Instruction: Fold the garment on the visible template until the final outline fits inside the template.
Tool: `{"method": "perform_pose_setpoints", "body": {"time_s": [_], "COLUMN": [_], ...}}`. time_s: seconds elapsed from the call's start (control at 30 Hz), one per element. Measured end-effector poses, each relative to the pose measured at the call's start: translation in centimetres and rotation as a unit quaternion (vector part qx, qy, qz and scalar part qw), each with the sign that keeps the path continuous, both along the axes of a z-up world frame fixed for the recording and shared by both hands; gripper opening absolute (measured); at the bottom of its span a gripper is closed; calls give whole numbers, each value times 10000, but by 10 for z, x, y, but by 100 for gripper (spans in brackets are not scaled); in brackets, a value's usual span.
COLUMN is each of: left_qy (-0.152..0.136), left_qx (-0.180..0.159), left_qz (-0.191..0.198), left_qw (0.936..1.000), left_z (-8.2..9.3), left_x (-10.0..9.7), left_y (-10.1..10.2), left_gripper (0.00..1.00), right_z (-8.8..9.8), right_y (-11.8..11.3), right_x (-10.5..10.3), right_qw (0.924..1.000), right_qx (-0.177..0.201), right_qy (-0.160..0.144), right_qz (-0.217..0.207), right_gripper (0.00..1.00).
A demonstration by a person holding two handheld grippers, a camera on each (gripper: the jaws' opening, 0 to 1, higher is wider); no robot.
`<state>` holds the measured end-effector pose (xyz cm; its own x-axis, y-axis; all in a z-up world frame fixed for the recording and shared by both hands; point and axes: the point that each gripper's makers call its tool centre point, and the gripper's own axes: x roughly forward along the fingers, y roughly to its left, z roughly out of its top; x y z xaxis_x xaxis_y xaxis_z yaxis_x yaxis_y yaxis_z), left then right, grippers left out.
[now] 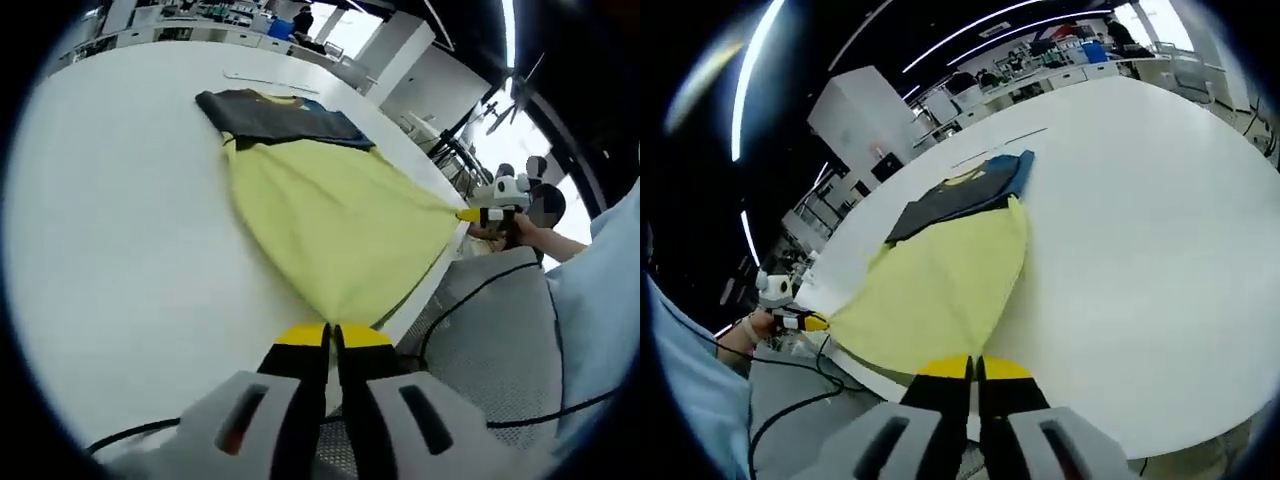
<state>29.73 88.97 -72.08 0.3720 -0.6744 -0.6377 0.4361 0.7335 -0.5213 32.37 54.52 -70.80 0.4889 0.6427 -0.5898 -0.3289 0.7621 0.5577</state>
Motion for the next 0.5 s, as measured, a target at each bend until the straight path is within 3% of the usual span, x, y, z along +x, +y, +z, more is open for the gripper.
{"method": "perform_pose_setpoints", "body": {"time_s": [0.23,0.5], "left_qy": [161,389], "left_qx": [-328,-440], "left_qz": [341,278], "left_qw": [9987,9979], "left_z": [26,47], "left_x": [-15,-44], "left_y": [6,-3], "left_gripper": [0,0], "right_z": [21,39], "right_y": [7,4], "right_x": [-22,-47], "right_qw": [9997,9996], "right_qx": [204,187], "right_qy": [82,140], "right_qz": [48,126], "right_gripper": [0,0]}}
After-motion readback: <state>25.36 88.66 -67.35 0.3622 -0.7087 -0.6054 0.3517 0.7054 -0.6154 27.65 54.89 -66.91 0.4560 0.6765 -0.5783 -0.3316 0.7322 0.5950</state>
